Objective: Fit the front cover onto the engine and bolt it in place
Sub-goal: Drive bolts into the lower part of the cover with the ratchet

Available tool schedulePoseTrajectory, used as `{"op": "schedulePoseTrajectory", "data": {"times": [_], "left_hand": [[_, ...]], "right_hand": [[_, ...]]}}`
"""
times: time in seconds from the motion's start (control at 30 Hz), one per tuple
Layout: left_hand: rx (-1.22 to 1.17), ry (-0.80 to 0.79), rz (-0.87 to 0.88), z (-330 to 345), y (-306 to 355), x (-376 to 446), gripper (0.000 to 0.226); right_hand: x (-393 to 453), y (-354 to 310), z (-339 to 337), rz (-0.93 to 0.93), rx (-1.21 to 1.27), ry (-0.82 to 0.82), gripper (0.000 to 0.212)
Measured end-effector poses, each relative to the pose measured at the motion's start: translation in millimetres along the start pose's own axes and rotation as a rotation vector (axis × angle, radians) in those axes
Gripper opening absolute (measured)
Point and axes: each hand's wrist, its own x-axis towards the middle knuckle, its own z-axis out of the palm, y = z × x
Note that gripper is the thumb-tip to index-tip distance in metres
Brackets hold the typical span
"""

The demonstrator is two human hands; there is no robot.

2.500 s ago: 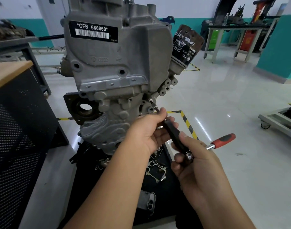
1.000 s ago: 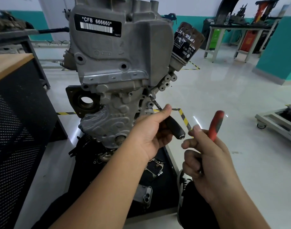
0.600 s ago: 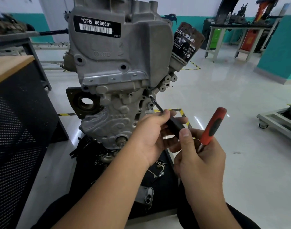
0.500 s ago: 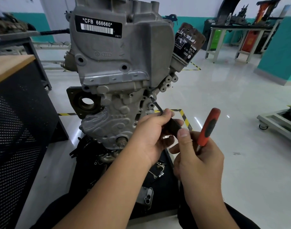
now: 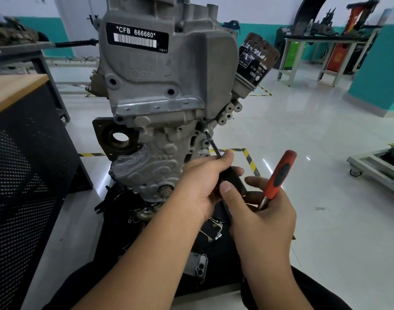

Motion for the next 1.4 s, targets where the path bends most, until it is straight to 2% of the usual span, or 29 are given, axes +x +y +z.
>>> {"op": "schedulePoseTrajectory", "data": {"times": [0.1, 0.17, 0.23, 0.33, 0.43, 0.47, 0.57, 0.6, 0.7, 0.87, 1.1, 1.2, 1.33, 1.4], "left_hand": [[-0.001, 0.031, -0.007, -0.2, -1.7, 0.0, 0.025], [-0.014, 0.003, -0.058, -0.5, -0.5, -1.3, 0.022], [-0.037, -0.002, -0.077, -1.3, 1.1, -1.4, 0.021], [-0.046, 0.085, -0.002, 0.9, -1.0, 1.7, 0.023], [-0.055, 0.164, 0.032, 2.1, -4.3, 3.3, 0.045], [-0.049, 0.157, 0.017, 1.7, -5.1, 4.0, 0.045], [-0.049, 0.119, -0.066, -0.7, 1.3, 9.2, 0.029], [-0.073, 0.130, -0.081, -2.1, 5.6, 12.9, 0.027], [-0.148, 0.211, -0.072, -4.7, 20.4, 28.4, 0.025], [-0.177, 0.206, -0.114, -3.0, 24.3, 46.1, 0.029], [-0.166, 0.182, -0.110, -3.3, 27.7, 54.8, 0.022], [-0.137, 0.186, -0.101, -3.7, 26.7, 56.7, 0.021], [-0.241, 0.117, -0.104, -4.7, 26.8, 58.0, 0.021], [-0.262, 0.132, -0.100, -4.3, 27.2, 60.4, 0.020]], "right_hand": [[-0.1, 2.9, 0.0, -0.023, -0.042, 0.017, 0.021], [-0.1, 2.0, 0.9, 0.043, 0.005, 0.016, 0.041], [2.0, 0.4, 1.2, 0.095, 0.038, -0.001, 0.051], [3.6, -1.2, 0.1, 0.090, 0.048, -0.031, 0.036], [2.4, 0.6, 0.0, 0.046, -0.020, -0.013, 0.034], [1.4, 0.6, 0.6, 0.053, -0.019, -0.008, 0.037], [0.9, 1.6, 2.9, 0.135, 0.005, -0.011, 0.067], [1.7, 2.0, 3.5, 0.169, 0.022, -0.014, 0.069], [1.4, 1.8, 7.3, 0.237, 0.086, -0.046, 0.064], [-0.1, 2.1, 11.3, 0.235, 0.124, -0.058, 0.044], [6.6, 3.6, 4.5, 0.248, 0.160, 0.001, 0.039], [8.9, 4.0, 4.0, 0.338, 0.183, -0.014, 0.038], [9.7, 0.9, 2.8, 0.414, 0.262, -0.062, 0.045], [9.1, 0.5, 1.8, 0.414, 0.300, -0.073, 0.038]]}}
